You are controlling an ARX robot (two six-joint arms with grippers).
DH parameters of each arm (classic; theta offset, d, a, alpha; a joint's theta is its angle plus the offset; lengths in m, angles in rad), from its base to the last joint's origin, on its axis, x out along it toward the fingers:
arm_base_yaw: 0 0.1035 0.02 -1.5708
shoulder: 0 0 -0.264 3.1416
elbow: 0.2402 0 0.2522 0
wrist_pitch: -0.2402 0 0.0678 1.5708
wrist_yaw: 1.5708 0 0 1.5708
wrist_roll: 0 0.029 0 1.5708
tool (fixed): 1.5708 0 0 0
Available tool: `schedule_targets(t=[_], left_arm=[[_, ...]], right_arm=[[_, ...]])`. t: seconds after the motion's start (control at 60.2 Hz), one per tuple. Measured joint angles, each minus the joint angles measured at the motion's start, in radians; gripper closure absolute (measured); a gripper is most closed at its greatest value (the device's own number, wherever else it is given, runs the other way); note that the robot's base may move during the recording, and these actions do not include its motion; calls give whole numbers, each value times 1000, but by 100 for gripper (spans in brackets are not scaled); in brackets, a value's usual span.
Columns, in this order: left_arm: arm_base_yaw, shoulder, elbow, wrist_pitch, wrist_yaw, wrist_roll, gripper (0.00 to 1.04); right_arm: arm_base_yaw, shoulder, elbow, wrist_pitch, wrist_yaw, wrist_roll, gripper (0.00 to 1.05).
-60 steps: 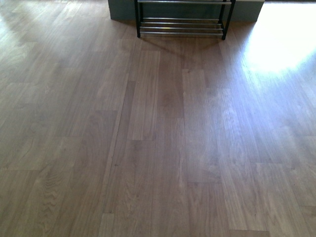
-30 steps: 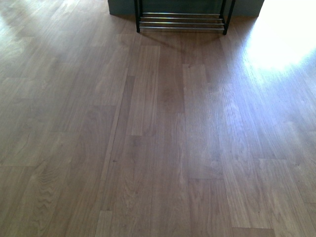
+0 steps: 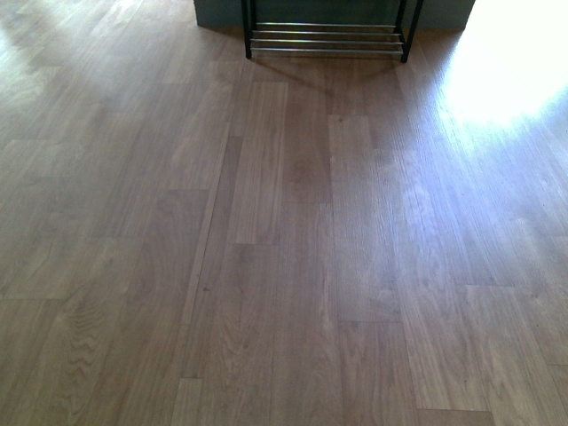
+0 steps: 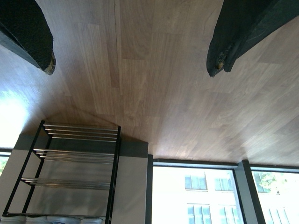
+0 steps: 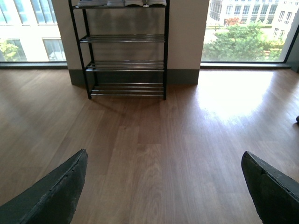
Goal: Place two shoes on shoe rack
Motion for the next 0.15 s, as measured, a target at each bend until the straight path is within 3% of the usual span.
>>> schedule_targets(t=[0.15], left_arm=[[0, 0, 0, 0, 0, 0, 9]], right_arm=[[0, 0, 0, 0, 0, 0, 9]])
